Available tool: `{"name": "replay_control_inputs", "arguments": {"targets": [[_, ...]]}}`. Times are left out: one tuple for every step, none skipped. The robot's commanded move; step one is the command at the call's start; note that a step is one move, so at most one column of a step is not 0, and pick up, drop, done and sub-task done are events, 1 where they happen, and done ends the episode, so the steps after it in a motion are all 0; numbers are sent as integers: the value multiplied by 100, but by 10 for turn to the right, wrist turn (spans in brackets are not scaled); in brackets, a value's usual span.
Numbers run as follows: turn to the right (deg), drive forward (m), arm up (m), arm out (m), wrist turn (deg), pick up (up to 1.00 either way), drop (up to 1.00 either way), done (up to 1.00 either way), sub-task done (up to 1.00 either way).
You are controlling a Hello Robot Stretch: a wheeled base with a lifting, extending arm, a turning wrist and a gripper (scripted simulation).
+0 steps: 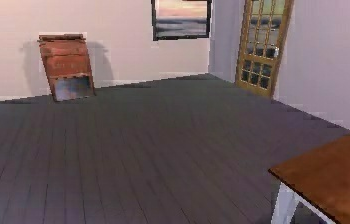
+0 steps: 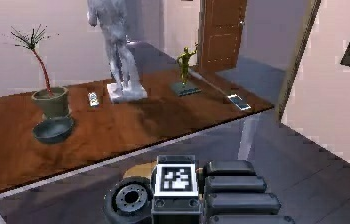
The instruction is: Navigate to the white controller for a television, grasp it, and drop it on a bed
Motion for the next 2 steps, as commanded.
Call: {"name": "replay_control_inputs", "arguments": {"targets": [[30, 0, 0, 0, 0, 0, 0, 0, 0], [0, 100, 0, 0, 0, 0, 0, 0, 0]]}}
